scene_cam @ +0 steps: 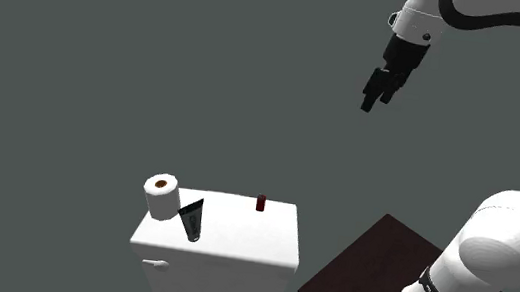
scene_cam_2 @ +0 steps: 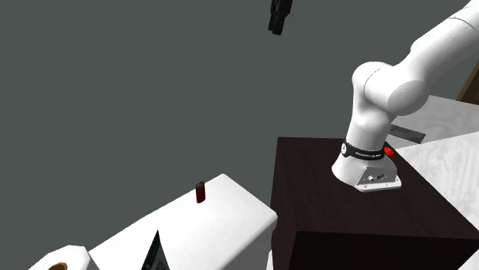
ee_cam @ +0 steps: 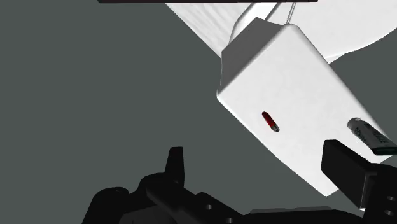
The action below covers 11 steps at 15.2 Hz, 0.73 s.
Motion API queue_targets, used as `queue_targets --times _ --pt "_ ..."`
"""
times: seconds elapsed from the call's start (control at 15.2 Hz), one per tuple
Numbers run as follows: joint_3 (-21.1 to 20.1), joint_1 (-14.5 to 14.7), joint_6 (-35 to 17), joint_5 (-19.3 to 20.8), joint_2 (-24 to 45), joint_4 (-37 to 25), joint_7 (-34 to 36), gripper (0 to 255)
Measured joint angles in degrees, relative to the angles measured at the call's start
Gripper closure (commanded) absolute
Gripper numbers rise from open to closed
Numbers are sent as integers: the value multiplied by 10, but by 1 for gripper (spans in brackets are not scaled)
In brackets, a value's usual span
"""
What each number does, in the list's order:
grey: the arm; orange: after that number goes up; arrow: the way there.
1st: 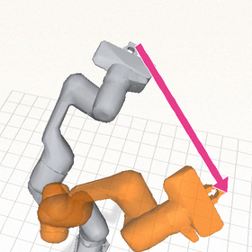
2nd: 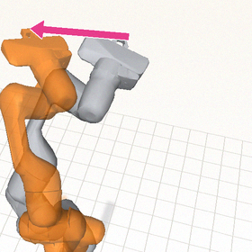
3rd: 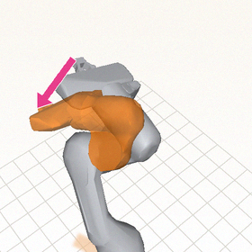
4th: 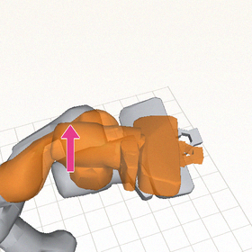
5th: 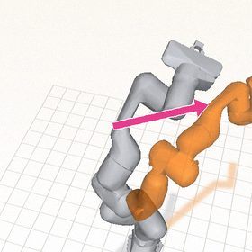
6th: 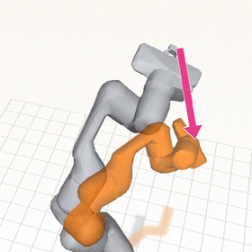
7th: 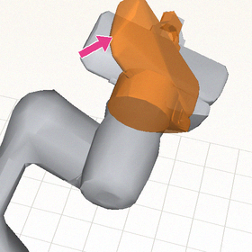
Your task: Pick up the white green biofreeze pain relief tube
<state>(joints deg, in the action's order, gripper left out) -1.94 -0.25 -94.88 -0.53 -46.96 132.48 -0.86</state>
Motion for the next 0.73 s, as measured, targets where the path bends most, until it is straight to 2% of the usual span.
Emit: queue_targets --times 0.2,0.73 --pt "-3 7 -17 -1 24 -3 -9 0" --pt "-23 47 -94 -5 176 -51 -71 0"
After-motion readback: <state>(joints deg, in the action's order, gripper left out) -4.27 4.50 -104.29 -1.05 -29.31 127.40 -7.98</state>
